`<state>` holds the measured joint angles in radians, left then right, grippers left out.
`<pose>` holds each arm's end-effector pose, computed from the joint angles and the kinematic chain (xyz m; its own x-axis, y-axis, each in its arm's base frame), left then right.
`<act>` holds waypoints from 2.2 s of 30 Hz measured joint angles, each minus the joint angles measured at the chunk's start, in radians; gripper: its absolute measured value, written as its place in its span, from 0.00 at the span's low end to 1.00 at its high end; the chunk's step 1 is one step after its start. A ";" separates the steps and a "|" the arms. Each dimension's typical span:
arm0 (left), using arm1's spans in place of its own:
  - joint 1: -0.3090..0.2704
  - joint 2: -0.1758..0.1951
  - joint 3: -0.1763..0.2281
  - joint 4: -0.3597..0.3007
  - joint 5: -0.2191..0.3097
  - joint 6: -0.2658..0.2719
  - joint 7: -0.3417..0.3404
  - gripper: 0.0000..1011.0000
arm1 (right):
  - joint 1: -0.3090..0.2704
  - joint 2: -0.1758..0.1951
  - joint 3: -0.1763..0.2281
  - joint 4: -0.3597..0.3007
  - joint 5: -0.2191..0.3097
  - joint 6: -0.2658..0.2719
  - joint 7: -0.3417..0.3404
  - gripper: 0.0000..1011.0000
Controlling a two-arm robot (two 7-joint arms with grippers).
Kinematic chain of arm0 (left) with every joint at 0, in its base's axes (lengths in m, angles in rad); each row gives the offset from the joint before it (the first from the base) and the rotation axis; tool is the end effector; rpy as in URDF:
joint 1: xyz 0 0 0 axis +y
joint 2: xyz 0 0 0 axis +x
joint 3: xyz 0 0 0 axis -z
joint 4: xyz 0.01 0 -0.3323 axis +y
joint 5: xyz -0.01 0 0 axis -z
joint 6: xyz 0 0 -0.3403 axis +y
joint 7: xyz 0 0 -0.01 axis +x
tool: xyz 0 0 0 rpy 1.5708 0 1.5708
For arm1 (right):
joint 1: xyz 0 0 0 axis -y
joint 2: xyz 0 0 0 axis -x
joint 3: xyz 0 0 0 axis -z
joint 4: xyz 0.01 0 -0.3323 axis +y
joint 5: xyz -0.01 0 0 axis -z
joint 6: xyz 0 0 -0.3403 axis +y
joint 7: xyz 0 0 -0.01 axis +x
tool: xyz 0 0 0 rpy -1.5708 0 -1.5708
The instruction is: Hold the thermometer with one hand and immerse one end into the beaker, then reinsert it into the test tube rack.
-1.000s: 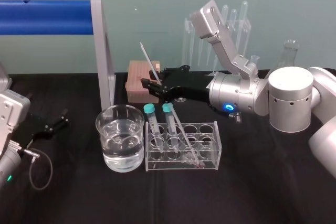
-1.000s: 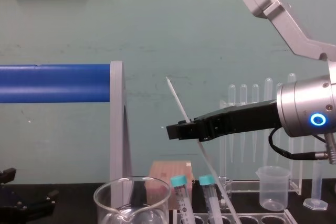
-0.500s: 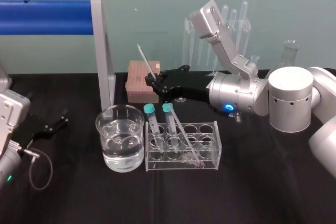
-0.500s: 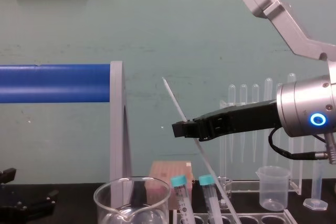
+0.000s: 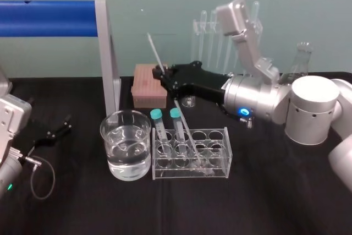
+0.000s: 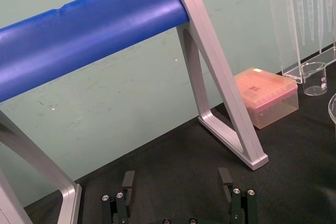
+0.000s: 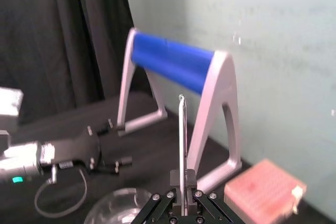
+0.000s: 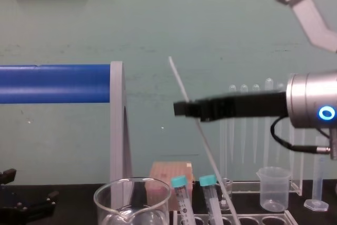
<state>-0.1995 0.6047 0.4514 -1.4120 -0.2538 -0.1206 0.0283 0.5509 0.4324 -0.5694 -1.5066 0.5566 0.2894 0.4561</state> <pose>0.3947 0.0984 -0.3424 0.2923 0.8802 0.3738 -0.9552 0.2874 0.0702 0.4736 0.0227 -0.1959 0.8005 -0.5985 0.0315 0.5977 0.7935 -0.1144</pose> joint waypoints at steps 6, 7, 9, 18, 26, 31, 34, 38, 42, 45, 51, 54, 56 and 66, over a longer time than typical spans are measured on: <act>0.000 0.000 0.000 0.000 0.000 0.000 0.000 1.00 | -0.034 0.012 0.054 -0.060 0.036 -0.077 0.013 0.05; 0.000 0.000 0.000 0.000 0.000 0.000 0.000 1.00 | -0.042 0.015 0.064 -0.073 0.045 -0.088 0.015 0.05; 0.000 0.000 0.000 0.000 0.000 0.000 0.000 1.00 | -0.064 0.021 0.097 -0.107 0.079 -0.123 0.020 0.05; 0.000 0.000 0.000 0.000 0.000 0.000 0.000 1.00 | -0.100 0.033 0.185 -0.186 0.202 -0.210 0.043 0.05; 0.000 0.000 0.000 0.000 0.000 0.000 0.000 1.00 | -0.007 0.025 0.178 -0.167 0.228 -0.218 0.062 0.05; 0.000 0.000 0.000 0.000 0.000 0.000 0.000 1.00 | 0.070 -0.009 0.139 -0.121 0.239 -0.216 0.088 0.05; 0.000 0.000 0.000 0.000 0.000 0.000 0.000 1.00 | 0.109 -0.035 0.107 -0.087 0.245 -0.216 0.111 0.05; 0.000 0.000 0.000 0.000 0.000 0.000 0.000 1.00 | 0.147 -0.060 0.064 -0.045 0.254 -0.214 0.148 0.05; 0.000 0.000 0.000 0.000 0.000 0.000 0.000 1.00 | 0.180 -0.092 0.011 0.026 0.252 -0.211 0.181 0.05; 0.000 0.000 0.000 0.000 0.000 0.000 0.000 1.00 | 0.200 -0.115 -0.027 0.085 0.244 -0.217 0.204 0.05; 0.000 0.000 0.000 0.000 0.000 0.000 0.000 1.00 | 0.225 -0.162 -0.085 0.207 0.219 -0.256 0.253 0.05; 0.000 0.000 0.000 0.000 0.000 0.000 0.000 1.00 | 0.228 -0.181 -0.100 0.264 0.206 -0.273 0.271 0.05; 0.000 0.000 0.000 0.000 0.000 0.000 0.000 1.00 | 0.228 -0.190 -0.108 0.298 0.199 -0.280 0.283 0.05; 0.000 0.000 0.000 0.000 0.000 0.000 0.000 1.00 | 0.207 -0.212 -0.116 0.397 0.183 -0.322 0.339 0.05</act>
<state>-0.1995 0.6047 0.4514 -1.4120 -0.2539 -0.1206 0.0283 0.7581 0.2207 -0.6849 -1.1095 0.7392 -0.0328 0.7951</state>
